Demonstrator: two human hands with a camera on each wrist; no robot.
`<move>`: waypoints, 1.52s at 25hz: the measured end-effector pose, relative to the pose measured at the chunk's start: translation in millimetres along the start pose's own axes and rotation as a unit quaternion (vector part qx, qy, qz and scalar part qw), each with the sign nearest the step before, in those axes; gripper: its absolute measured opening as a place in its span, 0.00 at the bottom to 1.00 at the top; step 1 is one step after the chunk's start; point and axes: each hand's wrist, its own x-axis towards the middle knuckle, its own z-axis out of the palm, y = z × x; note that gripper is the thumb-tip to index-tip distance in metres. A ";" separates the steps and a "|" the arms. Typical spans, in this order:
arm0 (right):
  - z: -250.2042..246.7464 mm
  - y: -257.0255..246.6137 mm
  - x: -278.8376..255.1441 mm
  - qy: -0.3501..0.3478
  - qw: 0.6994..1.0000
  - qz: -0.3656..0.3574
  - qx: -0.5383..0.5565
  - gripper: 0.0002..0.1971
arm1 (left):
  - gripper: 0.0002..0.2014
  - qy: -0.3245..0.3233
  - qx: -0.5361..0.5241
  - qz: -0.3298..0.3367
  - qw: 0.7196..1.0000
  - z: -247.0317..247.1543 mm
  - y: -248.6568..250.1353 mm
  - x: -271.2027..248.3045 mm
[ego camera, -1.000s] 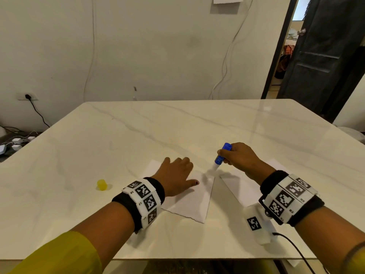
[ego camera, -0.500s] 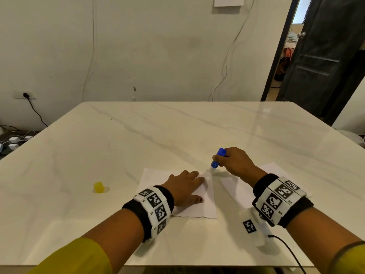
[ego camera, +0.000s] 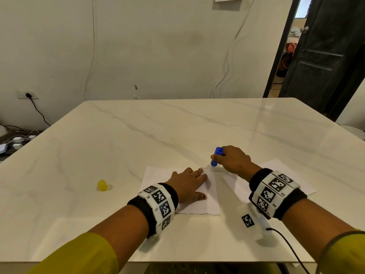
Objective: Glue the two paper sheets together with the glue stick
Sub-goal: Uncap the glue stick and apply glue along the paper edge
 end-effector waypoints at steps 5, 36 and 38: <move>1.0 -1.8 -5.7 -0.005 1.000 -0.006 -0.030 0.14 | 0.34 0.002 0.001 0.001 1.000 -2.0 1.0 -1.4; 3.4 9.4 -81.1 -0.035 0.996 -0.033 -0.076 0.13 | 0.34 -0.007 -0.006 -0.017 1.000 1.1 1.9 1.1; 2.7 10.0 -85.9 -0.042 0.996 -0.038 -0.075 0.13 | 0.34 -0.007 -0.005 -0.018 1.000 1.2 1.8 1.2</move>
